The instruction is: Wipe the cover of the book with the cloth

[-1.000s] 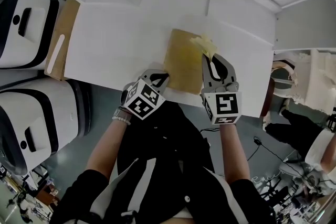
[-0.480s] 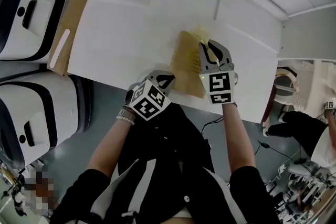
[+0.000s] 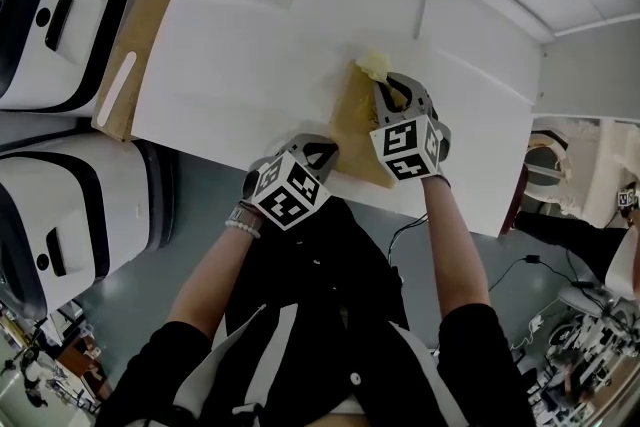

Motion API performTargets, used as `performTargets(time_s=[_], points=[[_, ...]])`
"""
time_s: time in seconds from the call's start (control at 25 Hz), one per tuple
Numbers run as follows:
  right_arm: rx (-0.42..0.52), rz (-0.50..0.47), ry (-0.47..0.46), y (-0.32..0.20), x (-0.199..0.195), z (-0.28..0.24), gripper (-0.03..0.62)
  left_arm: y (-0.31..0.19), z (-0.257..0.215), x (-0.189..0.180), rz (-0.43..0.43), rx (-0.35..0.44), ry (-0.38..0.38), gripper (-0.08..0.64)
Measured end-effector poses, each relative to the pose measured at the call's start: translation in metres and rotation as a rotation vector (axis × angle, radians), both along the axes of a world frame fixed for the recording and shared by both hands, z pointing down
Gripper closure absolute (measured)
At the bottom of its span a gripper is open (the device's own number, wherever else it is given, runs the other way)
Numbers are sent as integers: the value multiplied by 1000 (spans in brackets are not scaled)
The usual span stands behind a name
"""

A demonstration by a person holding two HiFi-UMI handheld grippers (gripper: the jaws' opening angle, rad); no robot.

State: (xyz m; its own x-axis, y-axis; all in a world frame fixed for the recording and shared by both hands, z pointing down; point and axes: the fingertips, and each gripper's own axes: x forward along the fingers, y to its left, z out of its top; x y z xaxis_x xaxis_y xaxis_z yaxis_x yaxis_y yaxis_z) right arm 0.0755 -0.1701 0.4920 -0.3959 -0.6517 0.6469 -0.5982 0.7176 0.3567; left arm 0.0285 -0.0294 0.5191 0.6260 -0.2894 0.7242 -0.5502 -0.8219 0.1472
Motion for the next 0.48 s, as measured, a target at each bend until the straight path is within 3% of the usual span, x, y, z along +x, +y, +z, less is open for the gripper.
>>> performTargets(time_s=[0.48], points=[[-52,-96,2,44,-24,12,554,-1,0,-2,-5,-7,12,560]])
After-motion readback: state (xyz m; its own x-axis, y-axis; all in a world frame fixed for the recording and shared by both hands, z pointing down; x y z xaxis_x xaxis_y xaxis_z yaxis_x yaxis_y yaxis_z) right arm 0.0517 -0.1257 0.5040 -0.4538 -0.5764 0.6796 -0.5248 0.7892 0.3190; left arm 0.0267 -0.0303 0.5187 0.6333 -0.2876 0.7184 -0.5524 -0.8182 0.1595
